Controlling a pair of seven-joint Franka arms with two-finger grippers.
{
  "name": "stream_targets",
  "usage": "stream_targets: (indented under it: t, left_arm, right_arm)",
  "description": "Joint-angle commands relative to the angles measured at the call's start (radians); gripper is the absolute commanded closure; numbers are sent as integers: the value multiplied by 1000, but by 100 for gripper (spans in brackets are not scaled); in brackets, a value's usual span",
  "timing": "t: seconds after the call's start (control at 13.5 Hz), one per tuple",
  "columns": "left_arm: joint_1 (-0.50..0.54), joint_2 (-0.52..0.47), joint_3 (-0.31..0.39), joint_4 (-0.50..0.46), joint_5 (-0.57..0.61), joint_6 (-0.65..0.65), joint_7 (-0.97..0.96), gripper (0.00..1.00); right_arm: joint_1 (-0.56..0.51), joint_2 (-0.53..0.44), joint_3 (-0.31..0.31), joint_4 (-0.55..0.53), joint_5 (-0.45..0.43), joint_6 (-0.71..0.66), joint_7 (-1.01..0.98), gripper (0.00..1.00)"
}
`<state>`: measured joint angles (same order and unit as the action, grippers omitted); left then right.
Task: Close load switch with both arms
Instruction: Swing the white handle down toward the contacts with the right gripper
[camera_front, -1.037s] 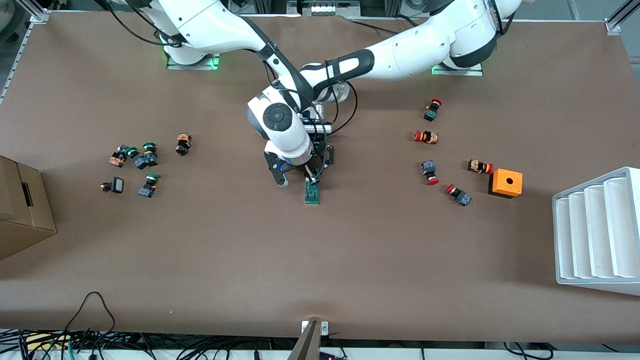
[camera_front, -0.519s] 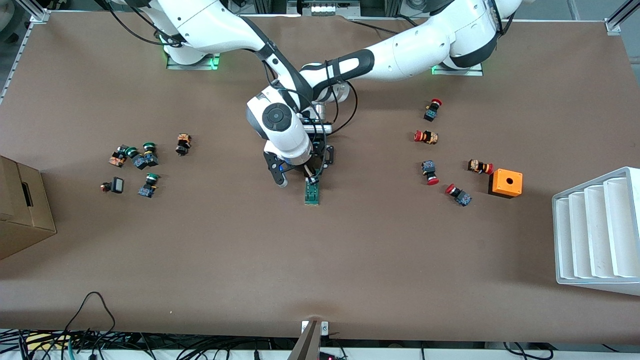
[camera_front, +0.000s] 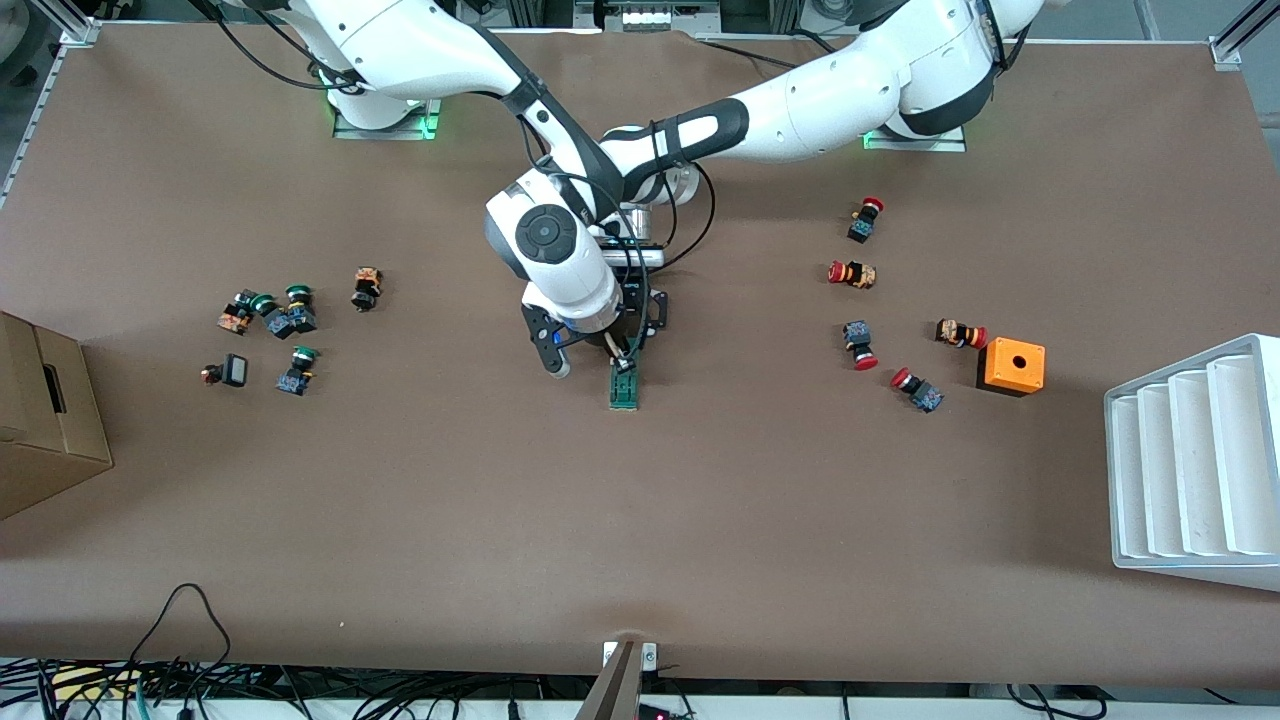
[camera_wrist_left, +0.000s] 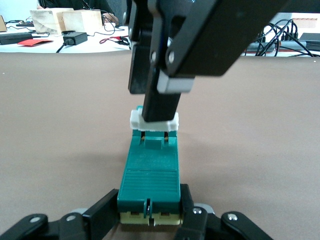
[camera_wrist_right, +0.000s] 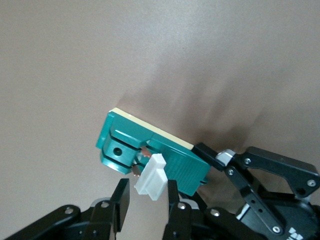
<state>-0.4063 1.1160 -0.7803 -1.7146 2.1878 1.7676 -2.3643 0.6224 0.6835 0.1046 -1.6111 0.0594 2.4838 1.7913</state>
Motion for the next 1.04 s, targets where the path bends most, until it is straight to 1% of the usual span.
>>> stream_targets:
  t: [0.0, 0.59, 0.96]
  left_arm:
    - [-2, 44, 10, 41, 17, 43, 13, 86]
    - [-2, 44, 10, 43, 17, 43, 13, 86]
    - [-2, 44, 10, 43, 17, 43, 13, 86]
  right_arm:
    - [-21, 22, 21, 19, -23, 17, 8, 64]
    - [-21, 18, 23, 2, -26, 18, 11, 64]
    - [-32, 19, 23, 8, -23, 18, 3, 74]
